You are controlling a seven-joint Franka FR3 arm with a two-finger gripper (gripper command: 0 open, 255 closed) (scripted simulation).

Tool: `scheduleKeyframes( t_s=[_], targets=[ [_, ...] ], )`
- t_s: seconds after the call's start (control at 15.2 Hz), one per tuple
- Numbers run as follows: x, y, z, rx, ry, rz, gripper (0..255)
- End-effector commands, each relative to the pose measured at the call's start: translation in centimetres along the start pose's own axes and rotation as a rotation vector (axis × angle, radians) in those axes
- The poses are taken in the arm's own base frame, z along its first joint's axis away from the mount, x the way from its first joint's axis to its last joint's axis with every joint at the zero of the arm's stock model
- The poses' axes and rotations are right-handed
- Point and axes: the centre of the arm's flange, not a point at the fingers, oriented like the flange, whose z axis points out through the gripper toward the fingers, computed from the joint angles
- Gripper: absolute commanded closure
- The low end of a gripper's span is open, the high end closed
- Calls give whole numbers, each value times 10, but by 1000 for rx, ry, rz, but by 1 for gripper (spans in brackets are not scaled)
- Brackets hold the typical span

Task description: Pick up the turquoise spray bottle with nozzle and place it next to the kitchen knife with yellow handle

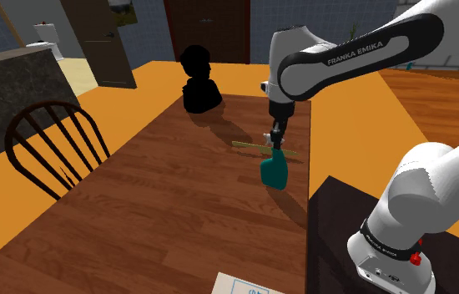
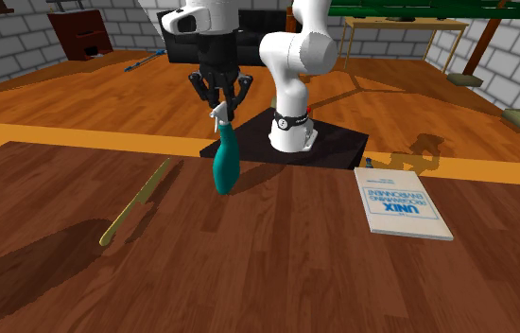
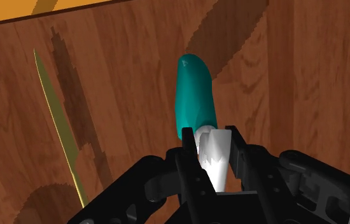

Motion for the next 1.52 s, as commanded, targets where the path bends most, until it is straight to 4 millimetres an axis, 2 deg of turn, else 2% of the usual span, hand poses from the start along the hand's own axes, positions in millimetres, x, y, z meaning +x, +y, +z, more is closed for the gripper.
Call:
scheduleKeyframes(
  t_s=[0.0,0.46,0.53,0.86,1.12,1.45],
  targets=[
    [0,0,5,0,1,0,255],
    [0,0,5,0,1,0,255],
    [0,0,5,0,1,0,0],
    [0,0,5,0,1,0,0],
    [0,0,-45,0,1,0,0],
    [0,0,-45,0,1,0,0]
  ],
)
